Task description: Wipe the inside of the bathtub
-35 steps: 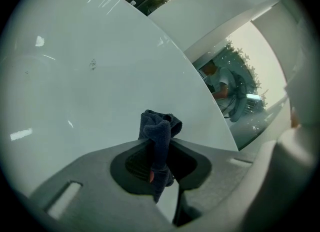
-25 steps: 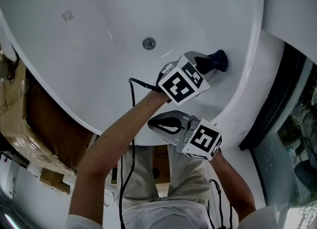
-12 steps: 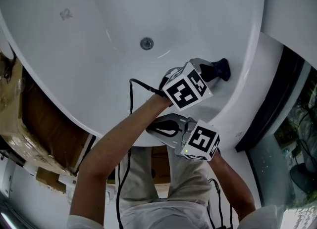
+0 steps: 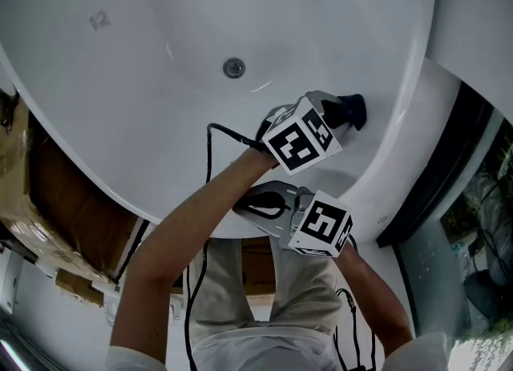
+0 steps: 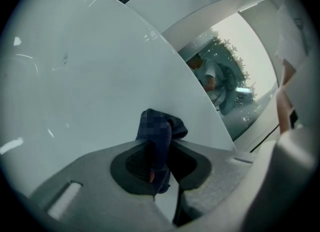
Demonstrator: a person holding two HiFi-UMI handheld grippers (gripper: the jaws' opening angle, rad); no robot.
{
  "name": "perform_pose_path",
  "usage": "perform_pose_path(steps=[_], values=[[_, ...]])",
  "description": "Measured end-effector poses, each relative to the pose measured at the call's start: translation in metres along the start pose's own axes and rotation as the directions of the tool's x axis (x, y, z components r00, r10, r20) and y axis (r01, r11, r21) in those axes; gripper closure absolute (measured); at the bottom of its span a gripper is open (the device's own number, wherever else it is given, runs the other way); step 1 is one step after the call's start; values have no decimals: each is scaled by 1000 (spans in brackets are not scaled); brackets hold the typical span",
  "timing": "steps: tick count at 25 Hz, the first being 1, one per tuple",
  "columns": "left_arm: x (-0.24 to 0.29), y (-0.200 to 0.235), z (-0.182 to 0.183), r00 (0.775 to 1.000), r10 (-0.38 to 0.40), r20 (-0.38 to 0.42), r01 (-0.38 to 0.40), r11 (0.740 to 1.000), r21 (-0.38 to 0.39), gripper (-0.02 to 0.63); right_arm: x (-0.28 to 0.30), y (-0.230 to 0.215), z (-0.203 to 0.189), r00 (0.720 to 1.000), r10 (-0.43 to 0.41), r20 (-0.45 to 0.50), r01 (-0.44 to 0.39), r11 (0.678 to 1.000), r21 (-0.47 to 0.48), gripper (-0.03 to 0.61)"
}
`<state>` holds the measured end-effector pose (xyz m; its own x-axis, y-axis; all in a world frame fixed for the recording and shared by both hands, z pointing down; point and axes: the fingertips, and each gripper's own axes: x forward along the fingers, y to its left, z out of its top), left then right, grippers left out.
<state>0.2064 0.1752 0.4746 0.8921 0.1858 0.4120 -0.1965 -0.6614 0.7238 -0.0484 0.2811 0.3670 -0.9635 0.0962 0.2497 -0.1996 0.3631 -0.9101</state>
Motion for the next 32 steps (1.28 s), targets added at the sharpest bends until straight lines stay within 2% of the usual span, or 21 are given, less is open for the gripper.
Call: perform_pose_path(steps=[8, 18, 25, 32], values=[[7, 24, -12, 999, 43, -12, -43, 998, -53, 554, -1, -7, -4, 1000, 17, -16, -17, 1000, 6, 572], [13, 54, -17, 997, 80, 9, -80, 994, -73, 554, 3, -22, -2, 999, 28, -18, -28, 999, 19, 572], [22, 86, -42, 992, 122, -21, -123, 979, -162, 554, 4, -28, -1, 999, 39, -10, -39, 999, 32, 572], [28, 107, -52, 990, 136, -31, -139, 974, -176, 554, 6, -35, 0, 998, 61, -16, -61, 998, 26, 572]])
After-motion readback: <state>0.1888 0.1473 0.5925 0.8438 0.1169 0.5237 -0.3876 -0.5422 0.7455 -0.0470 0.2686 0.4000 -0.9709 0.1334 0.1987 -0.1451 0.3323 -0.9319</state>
